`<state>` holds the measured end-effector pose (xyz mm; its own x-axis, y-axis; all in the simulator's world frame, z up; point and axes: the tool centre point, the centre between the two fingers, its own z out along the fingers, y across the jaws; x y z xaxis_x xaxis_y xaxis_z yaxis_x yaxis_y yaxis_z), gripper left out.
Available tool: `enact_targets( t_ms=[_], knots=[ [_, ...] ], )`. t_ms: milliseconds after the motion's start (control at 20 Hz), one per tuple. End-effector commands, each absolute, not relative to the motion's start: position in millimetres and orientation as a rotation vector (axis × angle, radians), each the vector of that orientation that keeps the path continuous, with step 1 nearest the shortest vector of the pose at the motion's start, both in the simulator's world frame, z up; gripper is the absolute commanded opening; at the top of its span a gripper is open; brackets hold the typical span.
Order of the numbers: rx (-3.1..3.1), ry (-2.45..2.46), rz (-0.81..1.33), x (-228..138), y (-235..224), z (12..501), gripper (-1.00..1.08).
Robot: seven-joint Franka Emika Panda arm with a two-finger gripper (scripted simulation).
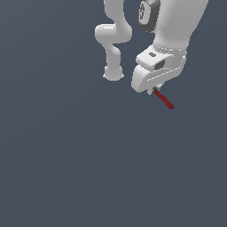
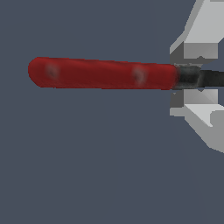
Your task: Pick up the object and move it to a goal position.
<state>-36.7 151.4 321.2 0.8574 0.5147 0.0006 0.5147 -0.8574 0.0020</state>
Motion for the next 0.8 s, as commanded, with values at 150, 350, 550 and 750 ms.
enact_targets(
  t_ms=[150, 350, 550, 750],
  knots=[
    [3.027, 0.837, 0.000, -43, 168, 353, -1.00],
    [3.028, 0.837, 0.000, -45, 175, 364, -1.00],
    [3.028, 0.837, 0.000, -45, 176, 367, -1.00],
    [3.028, 0.837, 0.000, -44, 175, 364, -1.00]
  ],
)
